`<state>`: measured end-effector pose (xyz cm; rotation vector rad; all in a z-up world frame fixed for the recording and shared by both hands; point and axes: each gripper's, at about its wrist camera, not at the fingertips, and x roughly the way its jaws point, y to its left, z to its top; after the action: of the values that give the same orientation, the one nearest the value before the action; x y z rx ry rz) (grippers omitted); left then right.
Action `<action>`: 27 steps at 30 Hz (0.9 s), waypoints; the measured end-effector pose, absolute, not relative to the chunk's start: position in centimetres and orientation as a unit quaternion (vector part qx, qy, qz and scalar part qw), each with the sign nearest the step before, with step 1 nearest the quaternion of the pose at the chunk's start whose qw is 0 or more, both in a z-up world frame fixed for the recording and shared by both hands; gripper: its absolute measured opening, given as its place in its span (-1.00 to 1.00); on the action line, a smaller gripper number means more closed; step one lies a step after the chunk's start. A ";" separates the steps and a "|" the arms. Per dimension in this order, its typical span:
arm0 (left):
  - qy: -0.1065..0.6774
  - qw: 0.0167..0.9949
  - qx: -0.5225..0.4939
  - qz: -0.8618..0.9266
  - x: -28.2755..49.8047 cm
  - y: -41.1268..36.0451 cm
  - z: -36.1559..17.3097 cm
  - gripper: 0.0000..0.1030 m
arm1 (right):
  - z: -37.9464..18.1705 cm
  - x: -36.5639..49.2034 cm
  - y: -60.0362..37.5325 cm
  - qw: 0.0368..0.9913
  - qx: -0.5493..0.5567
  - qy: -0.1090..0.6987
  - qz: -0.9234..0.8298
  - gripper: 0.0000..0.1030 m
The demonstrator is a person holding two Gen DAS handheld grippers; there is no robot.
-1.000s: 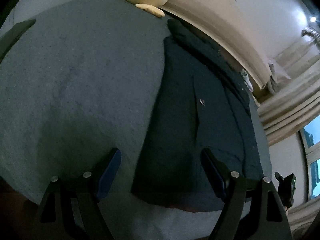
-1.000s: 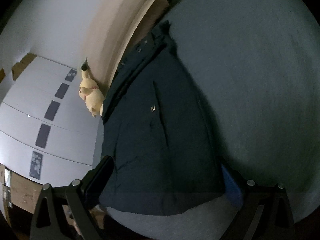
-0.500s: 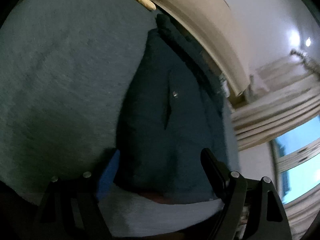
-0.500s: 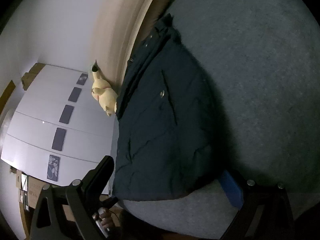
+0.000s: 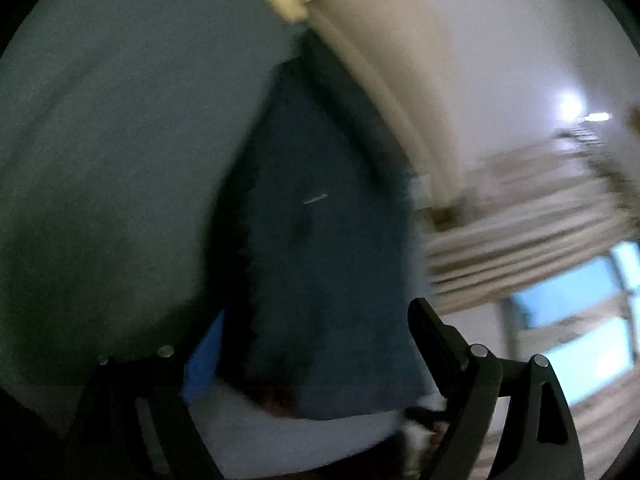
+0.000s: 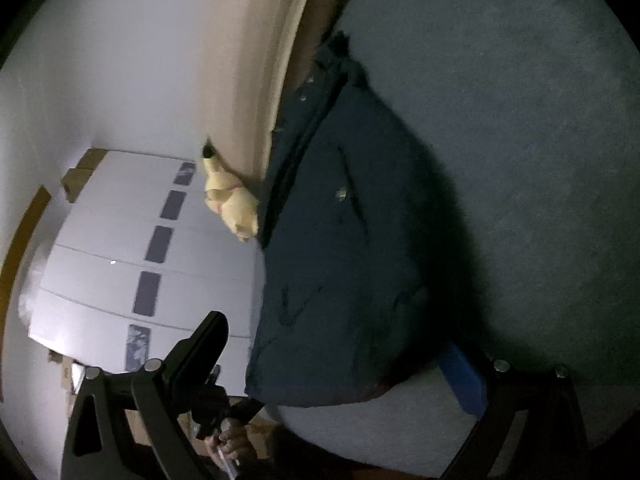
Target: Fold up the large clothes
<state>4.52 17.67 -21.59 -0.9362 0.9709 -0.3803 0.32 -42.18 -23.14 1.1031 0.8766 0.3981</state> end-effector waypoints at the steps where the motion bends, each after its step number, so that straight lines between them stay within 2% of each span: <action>1: 0.450 0.769 -0.420 -0.175 4.5 17.2 -21.6 0.71 | -23.4 0.3 -42.1 0.741 0.506 0.402 0.180 0.94; 10: 0.448 0.826 -0.314 -0.135 4.1 14.0 -20.4 0.67 | -23.2 0.6 -41.1 0.751 0.496 0.405 0.163 0.92; 12: 0.451 0.834 -0.294 -0.120 3.9 13.7 -20.1 0.32 | -23.1 0.8 -40.7 0.761 0.479 0.413 0.147 0.78; 13: 0.458 0.837 -0.278 -0.106 4.1 13.6 -20.3 -0.07 | -23.2 0.8 -40.7 0.764 0.471 0.419 0.137 0.59; 14: 0.463 0.839 -0.268 -0.099 4.5 13.1 -20.3 -0.25 | -23.2 0.9 -40.5 0.767 0.465 0.423 0.127 0.32; 16: 0.463 0.841 -0.262 -0.097 4.1 13.2 -20.4 -0.36 | -23.4 1.1 -40.4 0.771 0.443 0.445 0.101 -0.09; 20: 0.454 0.850 -0.249 -0.091 3.9 12.9 -20.5 -0.43 | -23.4 1.2 -40.4 0.778 0.423 0.457 0.086 -0.21; 27: 0.448 0.856 -0.240 -0.089 3.3 12.6 -20.4 -0.48 | -24.2 1.2 -41.0 0.772 0.432 0.456 0.096 -0.21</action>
<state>3.34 12.63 -20.36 -0.5051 0.9419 -0.1867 1.17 -40.95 -24.15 0.9352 0.9891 0.2075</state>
